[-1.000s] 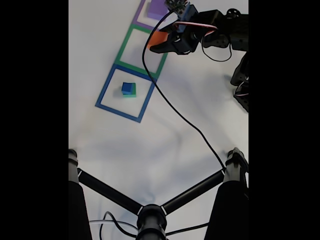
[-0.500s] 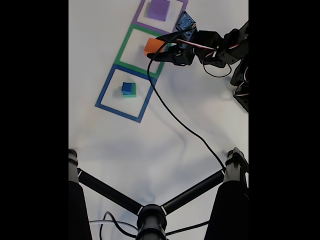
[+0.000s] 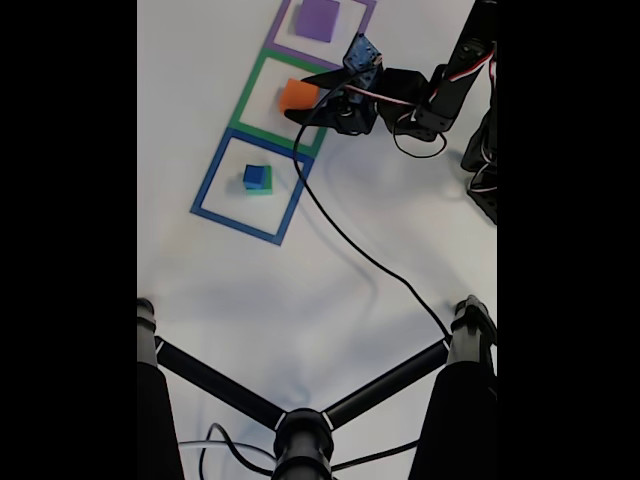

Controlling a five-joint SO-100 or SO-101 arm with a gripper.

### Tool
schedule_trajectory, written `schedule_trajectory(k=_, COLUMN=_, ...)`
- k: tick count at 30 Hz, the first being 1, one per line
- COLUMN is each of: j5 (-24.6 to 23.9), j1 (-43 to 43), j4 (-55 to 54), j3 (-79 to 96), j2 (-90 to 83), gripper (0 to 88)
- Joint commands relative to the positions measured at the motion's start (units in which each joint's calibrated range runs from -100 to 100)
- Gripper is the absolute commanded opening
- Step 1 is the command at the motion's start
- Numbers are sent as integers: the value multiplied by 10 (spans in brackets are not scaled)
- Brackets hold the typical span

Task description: Tower of hanoi

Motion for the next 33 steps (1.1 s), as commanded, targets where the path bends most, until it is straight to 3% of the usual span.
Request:
schedule_trajectory(k=1, j5=8, j1=-1, j4=-27, j3=-11, j2=5, gripper=173)
schedule_trajectory(k=7, j5=8, j1=1, j4=-36, j3=-10, j2=9, gripper=263)
schedule_trajectory(k=13, j5=8, j1=-5, j4=-28, j3=0, j2=-33, gripper=274)
schedule_trajectory(k=16, j5=8, j1=-8, j4=36, j3=24, j2=-129, gripper=280)
schedule_trajectory(k=19, j5=8, j1=-8, j4=192, j3=24, j2=-267, gripper=270)
schedule_trajectory(k=25, j5=8, j1=-6, j4=629, j3=-78, j2=-528, gripper=212)
schedule_trajectory(k=30, j5=8, j1=-28, j4=948, j3=-220, j2=-632, gripper=53)
schedule_trajectory(k=33, j5=8, j1=-52, j4=1080, j3=-290, j2=-664, gripper=18)
